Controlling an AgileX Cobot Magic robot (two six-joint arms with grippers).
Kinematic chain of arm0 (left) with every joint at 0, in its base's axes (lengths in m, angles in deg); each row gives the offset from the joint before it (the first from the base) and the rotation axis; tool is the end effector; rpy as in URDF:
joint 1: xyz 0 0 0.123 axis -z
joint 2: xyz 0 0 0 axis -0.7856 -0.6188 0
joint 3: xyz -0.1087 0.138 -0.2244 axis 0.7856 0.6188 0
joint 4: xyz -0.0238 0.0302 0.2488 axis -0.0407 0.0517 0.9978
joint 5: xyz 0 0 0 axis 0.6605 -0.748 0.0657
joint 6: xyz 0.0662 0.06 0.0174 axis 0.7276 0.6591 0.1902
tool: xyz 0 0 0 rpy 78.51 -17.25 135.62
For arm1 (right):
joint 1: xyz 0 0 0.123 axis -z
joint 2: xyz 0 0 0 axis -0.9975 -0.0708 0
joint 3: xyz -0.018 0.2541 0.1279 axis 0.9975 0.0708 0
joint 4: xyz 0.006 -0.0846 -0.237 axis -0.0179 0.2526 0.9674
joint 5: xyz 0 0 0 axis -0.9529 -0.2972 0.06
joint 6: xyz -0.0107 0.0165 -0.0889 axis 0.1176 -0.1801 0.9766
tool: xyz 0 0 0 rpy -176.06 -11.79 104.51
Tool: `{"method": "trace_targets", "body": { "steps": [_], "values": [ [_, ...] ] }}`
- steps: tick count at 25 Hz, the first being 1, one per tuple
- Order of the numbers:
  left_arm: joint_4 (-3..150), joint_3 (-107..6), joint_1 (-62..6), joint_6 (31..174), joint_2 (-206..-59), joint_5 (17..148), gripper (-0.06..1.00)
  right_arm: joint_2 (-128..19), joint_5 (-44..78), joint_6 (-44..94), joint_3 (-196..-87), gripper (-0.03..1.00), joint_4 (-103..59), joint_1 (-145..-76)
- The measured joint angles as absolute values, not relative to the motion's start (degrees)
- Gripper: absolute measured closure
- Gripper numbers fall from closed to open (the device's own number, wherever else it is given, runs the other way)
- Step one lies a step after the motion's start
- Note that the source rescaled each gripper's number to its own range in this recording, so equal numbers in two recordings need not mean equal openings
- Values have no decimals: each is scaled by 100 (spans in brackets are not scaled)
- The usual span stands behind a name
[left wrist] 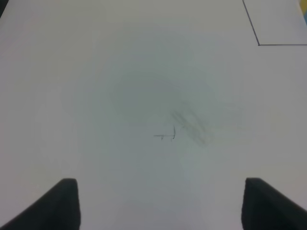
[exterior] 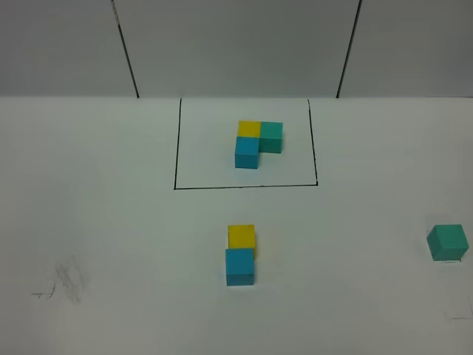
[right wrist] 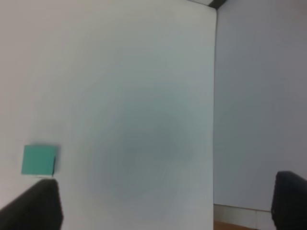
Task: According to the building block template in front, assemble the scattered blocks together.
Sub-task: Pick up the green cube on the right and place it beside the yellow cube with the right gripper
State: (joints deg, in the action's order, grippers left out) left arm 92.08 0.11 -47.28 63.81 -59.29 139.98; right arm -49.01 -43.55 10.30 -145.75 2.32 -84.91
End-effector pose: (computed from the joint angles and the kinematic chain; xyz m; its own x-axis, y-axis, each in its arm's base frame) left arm -0.0065 0.0079 0.2783 -0.4479 -0.0035 -0.8941 -0.0113 0.9999 0.0018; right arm 0.2136 -0.0274 0.4462 -0.7629 -0.2187 -0.6084 0.0085 0.9376 -0.3477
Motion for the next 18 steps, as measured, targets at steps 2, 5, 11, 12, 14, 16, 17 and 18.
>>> {"method": "trace_targets", "body": {
  "steps": [2,5,11,12,14,16,17,18],
  "values": [
    [9208,11,-4728,6381,-5929,13998,43,-4706,-4355,1030,-14341,19,244,-8465],
    [9208,11,-4728,6381,-5929,13998,43,-4574,-4360,913,-13808,19,303,-8452],
    [9208,11,-4728,6381,-5929,13998,43,-4922,-4058,426,-12726,20,138,-8452],
    [9208,11,-4728,6381,-5929,13998,43,-5011,-3930,394,-12606,20,40,-8452],
    [9208,11,-4728,6381,-5929,13998,43,-5258,-3623,204,-12430,20,-136,-8452],
    [9208,11,-4728,6381,-5929,13998,43,-5506,-3366,-70,-12310,20,-260,-8452],
    [9208,11,-4728,6381,-5929,13998,43,-5642,-3232,-180,-12294,21,-314,-8452],
    [9208,11,-4728,6381,-5929,13998,43,-5776,-3062,-248,-12293,21,-384,-8452]
  ]
}}
